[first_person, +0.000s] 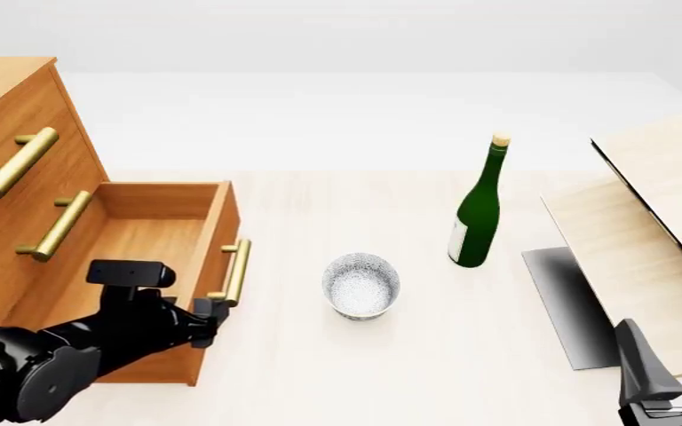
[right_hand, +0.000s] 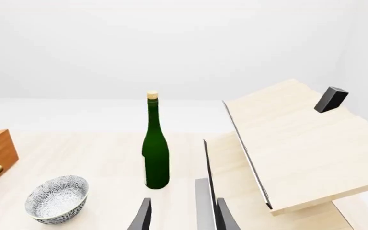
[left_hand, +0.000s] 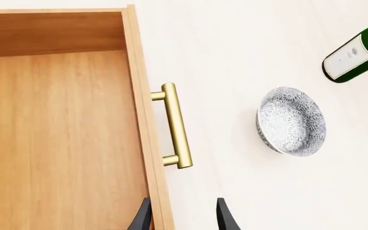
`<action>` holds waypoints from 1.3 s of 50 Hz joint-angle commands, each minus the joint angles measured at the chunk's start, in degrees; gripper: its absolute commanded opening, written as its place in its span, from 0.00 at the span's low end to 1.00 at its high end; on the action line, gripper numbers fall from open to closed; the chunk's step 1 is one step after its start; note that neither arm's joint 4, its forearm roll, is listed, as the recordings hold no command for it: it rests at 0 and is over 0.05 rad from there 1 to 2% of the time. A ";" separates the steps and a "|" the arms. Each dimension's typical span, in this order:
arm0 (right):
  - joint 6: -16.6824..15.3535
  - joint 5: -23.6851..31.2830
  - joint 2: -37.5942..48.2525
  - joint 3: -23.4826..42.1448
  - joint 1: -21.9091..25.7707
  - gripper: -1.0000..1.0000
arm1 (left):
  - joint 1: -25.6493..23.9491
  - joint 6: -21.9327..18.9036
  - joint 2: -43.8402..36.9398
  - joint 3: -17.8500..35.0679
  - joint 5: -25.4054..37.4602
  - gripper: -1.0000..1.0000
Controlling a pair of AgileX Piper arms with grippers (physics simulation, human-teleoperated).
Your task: Put the bowl in the bottom drawer of the cabinet and close it.
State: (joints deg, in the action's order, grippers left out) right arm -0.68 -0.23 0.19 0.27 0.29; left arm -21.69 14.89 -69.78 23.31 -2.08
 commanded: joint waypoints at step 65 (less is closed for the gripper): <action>-0.13 -0.02 -0.01 0.00 0.03 1.00 | -1.45 -1.75 19.98 2.10 12.68 1.00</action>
State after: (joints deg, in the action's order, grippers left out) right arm -0.79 -0.25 0.18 0.27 0.33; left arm -23.22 13.47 -53.29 24.79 8.42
